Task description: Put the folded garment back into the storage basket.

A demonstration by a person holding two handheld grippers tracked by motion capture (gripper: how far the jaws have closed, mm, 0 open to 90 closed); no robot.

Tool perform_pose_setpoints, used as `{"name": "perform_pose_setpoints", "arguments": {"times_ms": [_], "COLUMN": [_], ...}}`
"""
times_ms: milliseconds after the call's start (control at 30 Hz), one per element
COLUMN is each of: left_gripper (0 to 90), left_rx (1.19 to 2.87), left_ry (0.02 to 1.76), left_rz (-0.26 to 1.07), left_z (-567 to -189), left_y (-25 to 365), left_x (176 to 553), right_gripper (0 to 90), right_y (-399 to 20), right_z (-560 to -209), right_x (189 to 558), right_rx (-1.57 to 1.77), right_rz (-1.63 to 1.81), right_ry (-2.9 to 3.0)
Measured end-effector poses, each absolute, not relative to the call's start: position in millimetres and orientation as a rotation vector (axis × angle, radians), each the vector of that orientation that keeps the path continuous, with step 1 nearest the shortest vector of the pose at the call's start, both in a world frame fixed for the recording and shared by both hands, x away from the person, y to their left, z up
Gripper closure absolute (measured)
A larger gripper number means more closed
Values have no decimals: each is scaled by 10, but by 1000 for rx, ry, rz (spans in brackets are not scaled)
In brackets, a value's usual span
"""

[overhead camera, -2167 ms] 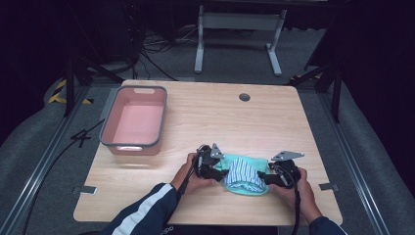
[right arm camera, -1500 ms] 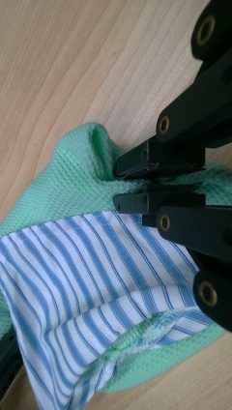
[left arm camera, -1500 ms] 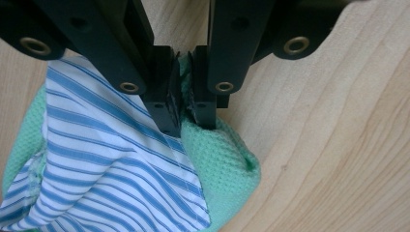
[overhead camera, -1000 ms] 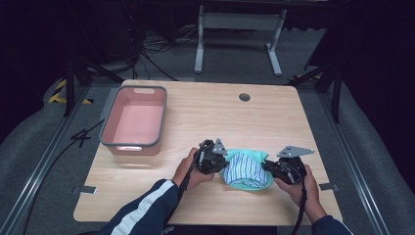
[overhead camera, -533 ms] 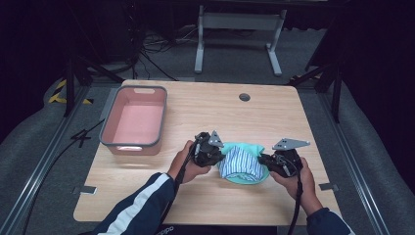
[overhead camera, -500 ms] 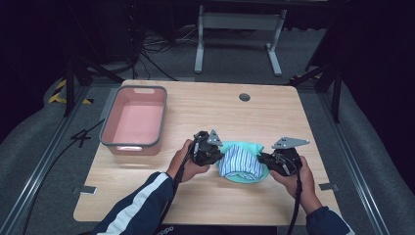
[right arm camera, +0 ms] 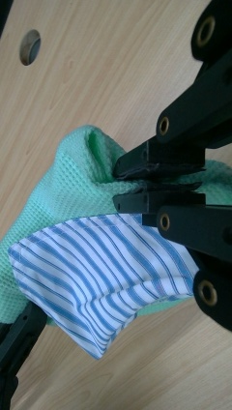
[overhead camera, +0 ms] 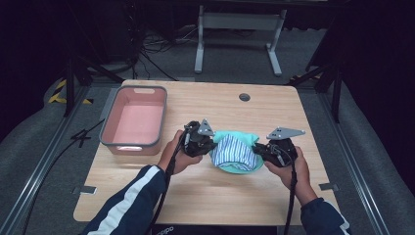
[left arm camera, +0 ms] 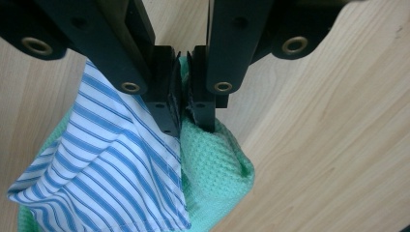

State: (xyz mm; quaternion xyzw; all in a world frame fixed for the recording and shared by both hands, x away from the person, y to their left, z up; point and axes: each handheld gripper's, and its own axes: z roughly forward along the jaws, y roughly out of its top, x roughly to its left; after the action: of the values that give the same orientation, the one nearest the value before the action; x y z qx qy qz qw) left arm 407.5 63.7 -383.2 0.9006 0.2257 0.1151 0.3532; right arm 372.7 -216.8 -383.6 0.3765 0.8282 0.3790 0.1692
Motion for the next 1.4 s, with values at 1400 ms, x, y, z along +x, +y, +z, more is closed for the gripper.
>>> {"name": "perform_pose_setpoints", "arguments": {"times_ms": [1400], "left_gripper": [839], "left_rx": [2248], "left_ry": [838], "left_rz": [503], "left_z": [-3288], "left_y": [1782], "left_x": [4096], "right_gripper": [826], "right_y": [-1025], "right_z": [-3280], "right_x": [4207], "right_rx": [781], "right_rz": [1197], "right_ry": [2430]}}
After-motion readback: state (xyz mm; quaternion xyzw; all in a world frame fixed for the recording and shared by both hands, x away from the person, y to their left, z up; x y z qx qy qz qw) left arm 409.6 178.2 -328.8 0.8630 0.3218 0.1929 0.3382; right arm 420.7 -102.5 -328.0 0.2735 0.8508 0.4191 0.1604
